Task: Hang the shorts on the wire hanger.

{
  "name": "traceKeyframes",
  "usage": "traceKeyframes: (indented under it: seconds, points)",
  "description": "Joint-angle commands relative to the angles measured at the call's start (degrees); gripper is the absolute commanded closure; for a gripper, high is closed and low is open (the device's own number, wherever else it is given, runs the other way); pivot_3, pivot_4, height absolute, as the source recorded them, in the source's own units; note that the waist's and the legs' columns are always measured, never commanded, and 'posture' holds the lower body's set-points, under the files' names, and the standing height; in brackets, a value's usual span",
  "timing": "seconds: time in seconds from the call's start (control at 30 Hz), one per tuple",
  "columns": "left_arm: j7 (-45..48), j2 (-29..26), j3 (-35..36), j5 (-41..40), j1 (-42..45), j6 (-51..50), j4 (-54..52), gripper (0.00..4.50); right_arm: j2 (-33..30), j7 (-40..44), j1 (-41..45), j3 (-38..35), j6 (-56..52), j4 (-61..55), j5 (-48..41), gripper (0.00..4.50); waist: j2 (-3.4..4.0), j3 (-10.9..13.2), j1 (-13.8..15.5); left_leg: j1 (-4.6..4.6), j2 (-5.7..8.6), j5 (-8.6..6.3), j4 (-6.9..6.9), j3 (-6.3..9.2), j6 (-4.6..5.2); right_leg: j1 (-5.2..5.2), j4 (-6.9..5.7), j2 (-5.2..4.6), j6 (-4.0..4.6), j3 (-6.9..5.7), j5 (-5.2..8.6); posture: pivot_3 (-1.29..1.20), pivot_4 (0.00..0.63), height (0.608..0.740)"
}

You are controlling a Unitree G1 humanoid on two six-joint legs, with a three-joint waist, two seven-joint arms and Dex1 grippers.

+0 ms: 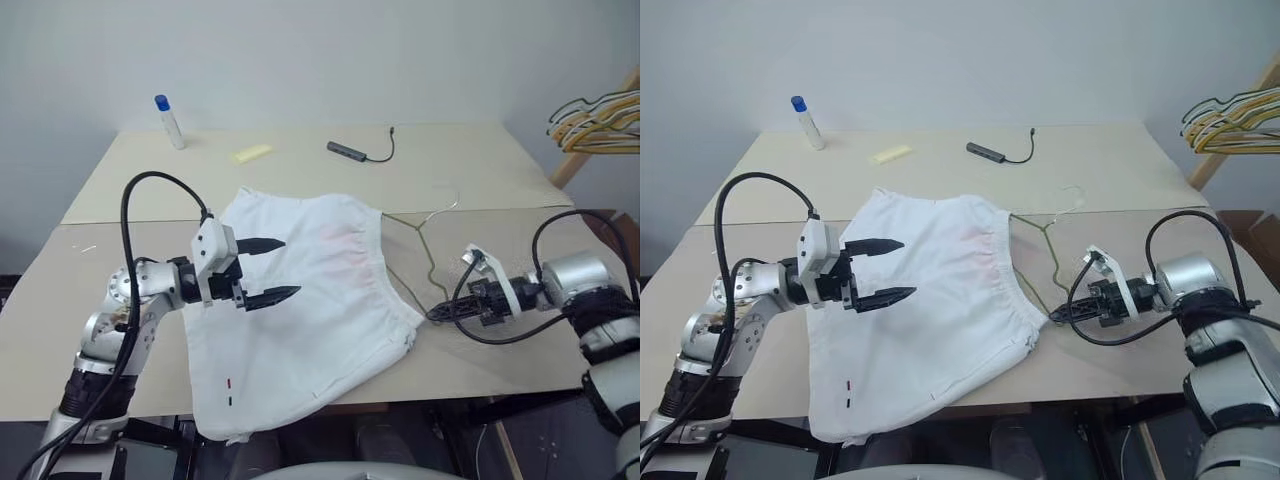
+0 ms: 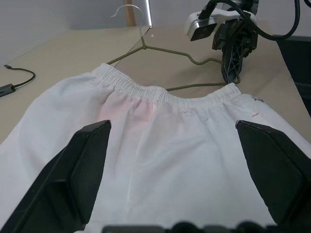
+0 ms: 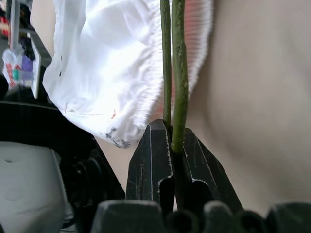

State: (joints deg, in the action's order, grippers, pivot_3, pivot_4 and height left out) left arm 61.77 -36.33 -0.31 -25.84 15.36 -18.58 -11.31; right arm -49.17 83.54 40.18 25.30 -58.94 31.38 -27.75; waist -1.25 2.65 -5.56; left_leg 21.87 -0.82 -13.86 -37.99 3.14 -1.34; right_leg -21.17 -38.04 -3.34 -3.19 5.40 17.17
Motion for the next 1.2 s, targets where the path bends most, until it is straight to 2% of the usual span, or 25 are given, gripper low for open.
traceKeyframes:
  seconds: [0.03,0.13,0.27,0.47,0.57,0.8,1.0,1.2]
  points:
    - [0.6,-0.3,0.3,0.3,2.1,1.7,0.5,0.04,0.8,-7.6,-1.3,-8.0,-0.8,-12.6,-1.4,4.5,0.02,0.0,-0.2,-0.02,0.0,0.0,0.0,-0.02,0.0,-0.01,-0.01,0.0,0.0,0.02,0.0,-0.08,0.0,0.74]
    - [1.1,-0.7,0.5,0.7,3.5,2.4,2.1,0.04,1.2,-12.9,-3.6,-10.9,-0.6,-22.6,-0.7,4.5,0.03,0.0,-0.1,0.0,0.0,0.0,0.0,0.0,0.0,-0.03,-0.02,0.02,0.0,0.01,0.0,-0.08,0.0,0.74]
    - [1.9,-2.5,2.9,0.3,6.6,2.7,4.2,0.04,-1.0,-16.2,-6.1,-10.2,4.9,-35.7,3.3,4.5,0.02,0.0,-0.1,0.11,0.0,0.0,0.0,0.0,0.0,-0.09,0.02,0.01,-0.02,-0.01,0.01,-0.1,0.0,0.74]
    - [7.3,-8.1,13.7,-11.2,15.3,-1.4,6.8,0.04,-1.6,-18.6,-5.0,-6.9,8.6,-42.5,8.8,4.5,0.0,0.0,-0.3,0.15,-0.01,0.0,-0.02,-0.01,0.0,-0.14,0.02,0.0,-0.02,-0.03,0.01,-0.11,0.0,0.74]
    - [12.8,-12.3,15.3,-12.7,18.0,-1.4,9.4,0.04,-0.2,-18.4,-4.4,-5.9,9.8,-42.7,9.5,4.5,0.0,0.0,-0.9,0.15,-0.02,0.0,-0.02,-0.04,0.0,-0.16,0.01,0.01,-0.03,-0.02,0.02,-0.1,0.0,0.74]
    - [24.0,-17.2,6.2,-4.2,22.8,3.7,18.0,0.04,1.4,-18.2,-2.8,-0.5,17.3,-43.0,16.4,4.5,0.0,0.0,-1.5,0.06,-0.04,0.0,-0.02,0.02,0.0,-0.09,-0.01,0.08,-0.01,-0.07,0.02,-0.08,0.0,0.74]
    - [27.1,-15.6,-2.8,5.0,28.0,9.0,22.4,0.04,2.4,-17.3,-0.9,1.6,20.4,-42.4,20.2,4.5,0.0,0.0,-1.4,0.19,0.01,0.0,-0.02,0.01,0.0,-0.15,0.02,0.02,-0.01,-0.06,0.02,-0.07,0.0,0.74]
    - [29.8,-13.7,-7.0,7.3,31.0,6.7,24.9,0.04,2.8,-17.2,-0.9,2.8,20.6,-43.3,22.9,4.5,0.0,0.0,-1.4,0.17,-0.02,0.01,-0.02,0.04,0.01,-0.16,-0.05,0.06,0.0,-0.08,0.02,-0.08,0.0,0.74]
